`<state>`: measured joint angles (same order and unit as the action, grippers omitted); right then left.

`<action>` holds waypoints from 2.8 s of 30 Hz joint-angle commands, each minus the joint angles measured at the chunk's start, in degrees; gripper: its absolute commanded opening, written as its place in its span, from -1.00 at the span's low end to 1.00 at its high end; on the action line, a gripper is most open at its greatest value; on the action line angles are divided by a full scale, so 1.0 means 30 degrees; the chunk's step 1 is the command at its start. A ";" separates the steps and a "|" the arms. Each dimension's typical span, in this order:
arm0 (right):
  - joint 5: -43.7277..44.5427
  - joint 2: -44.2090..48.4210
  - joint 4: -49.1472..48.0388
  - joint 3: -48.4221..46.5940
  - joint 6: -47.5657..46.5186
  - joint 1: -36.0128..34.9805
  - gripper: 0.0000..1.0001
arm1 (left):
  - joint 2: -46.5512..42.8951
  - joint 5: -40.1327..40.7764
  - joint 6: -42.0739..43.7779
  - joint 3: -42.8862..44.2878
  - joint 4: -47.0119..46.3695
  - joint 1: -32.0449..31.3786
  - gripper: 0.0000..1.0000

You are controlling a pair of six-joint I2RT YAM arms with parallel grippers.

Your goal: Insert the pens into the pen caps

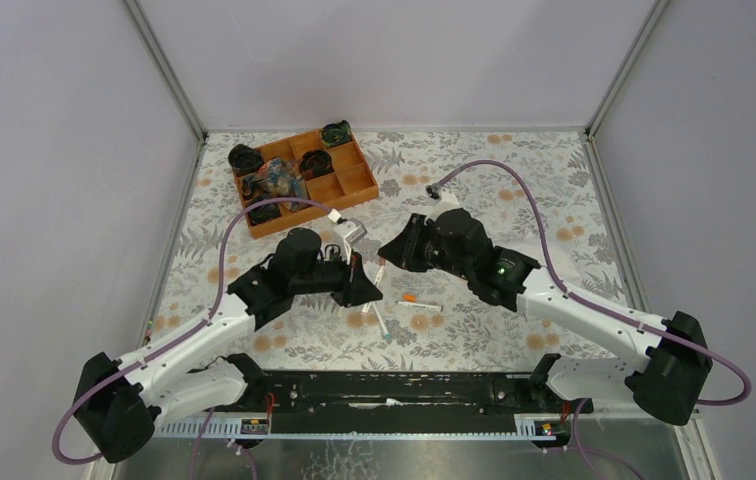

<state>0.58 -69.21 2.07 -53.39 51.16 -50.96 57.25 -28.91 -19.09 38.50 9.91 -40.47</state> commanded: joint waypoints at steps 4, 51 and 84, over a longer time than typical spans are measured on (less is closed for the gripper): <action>0.0511 0.0280 -0.0910 0.0388 0.0409 -0.0749 -1.00 | -0.0743 0.1109 -0.1701 -0.0799 -0.2660 -0.0058 -1.00; 0.0180 0.2930 0.2088 -0.2563 -0.3691 -0.1581 0.52 | -0.3378 -0.1604 -0.0598 -0.0774 -0.2896 -0.0087 -1.00; -0.3214 0.1587 -0.0949 -0.1079 -0.2938 -0.1572 -0.92 | -0.3744 -0.3196 -0.1595 -0.0879 -0.4134 -0.0066 -1.00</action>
<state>-6.70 -65.84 2.85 -57.25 42.02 -55.44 46.35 -37.30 -22.46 35.09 2.98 -40.56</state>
